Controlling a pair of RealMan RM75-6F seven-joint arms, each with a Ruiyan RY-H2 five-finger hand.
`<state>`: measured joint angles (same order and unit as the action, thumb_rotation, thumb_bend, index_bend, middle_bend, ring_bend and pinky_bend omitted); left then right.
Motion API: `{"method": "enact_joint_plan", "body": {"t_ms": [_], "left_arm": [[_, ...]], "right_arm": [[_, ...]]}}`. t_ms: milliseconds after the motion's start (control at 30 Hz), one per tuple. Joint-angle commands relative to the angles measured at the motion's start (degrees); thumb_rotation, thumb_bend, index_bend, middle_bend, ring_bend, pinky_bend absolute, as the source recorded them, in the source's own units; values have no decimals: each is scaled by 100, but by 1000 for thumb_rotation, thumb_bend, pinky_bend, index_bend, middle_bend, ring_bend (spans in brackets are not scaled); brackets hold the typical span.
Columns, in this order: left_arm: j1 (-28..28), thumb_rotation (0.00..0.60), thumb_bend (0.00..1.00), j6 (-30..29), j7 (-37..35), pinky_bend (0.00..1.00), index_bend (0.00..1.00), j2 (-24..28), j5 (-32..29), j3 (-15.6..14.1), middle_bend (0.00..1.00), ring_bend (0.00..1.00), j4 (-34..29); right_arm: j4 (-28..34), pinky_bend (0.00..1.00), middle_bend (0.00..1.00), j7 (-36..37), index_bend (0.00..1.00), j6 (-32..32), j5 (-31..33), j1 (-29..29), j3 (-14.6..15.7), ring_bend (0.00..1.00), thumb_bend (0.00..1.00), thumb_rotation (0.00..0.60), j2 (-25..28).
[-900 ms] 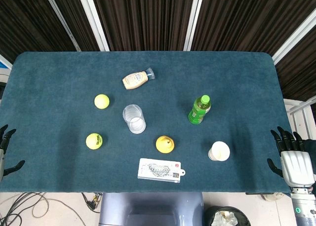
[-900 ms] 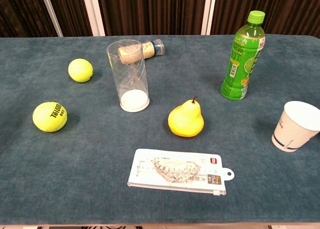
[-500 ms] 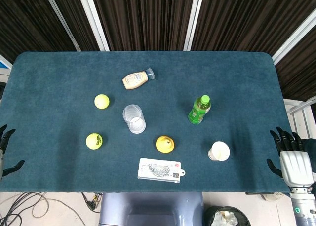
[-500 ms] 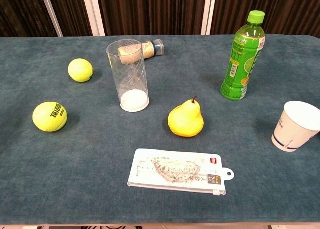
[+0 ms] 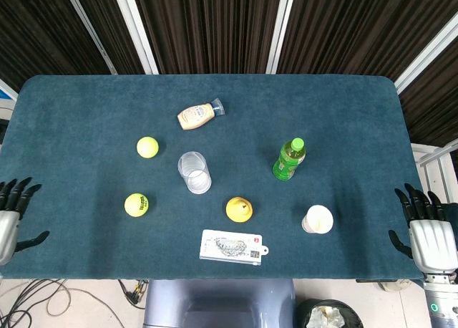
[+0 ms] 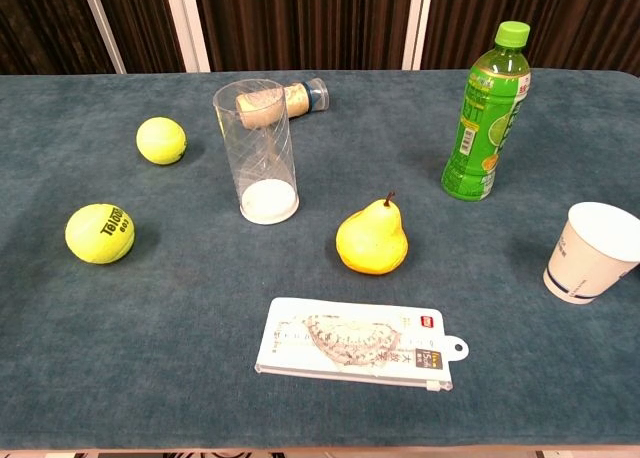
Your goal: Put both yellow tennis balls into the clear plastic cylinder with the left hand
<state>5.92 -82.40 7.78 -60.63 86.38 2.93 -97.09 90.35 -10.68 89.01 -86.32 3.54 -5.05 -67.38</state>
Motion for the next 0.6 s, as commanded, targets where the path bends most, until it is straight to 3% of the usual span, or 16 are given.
{"method": "enact_joint_plan", "body": {"t_ms": [33,267,600], "left_arm": [[537,600,18,745,62,39,152,295,103,47,46,0,-251],[1225,600,18,1801,657,40,151,249,-386,209,46,0,-551],[2110,600,18,3070,1478,58,151,-367,-1384,281,43,0,-422]], "right_arm": [[10,87,75,-15,119,-3,-2,-2,3,113,339,600,3],[-3,87,75,-38,119,-21,27,0,-7,113,340,600,-12],[-7,87,75,-21,119,22,100,-20,-66,113,339,600,3]]}}
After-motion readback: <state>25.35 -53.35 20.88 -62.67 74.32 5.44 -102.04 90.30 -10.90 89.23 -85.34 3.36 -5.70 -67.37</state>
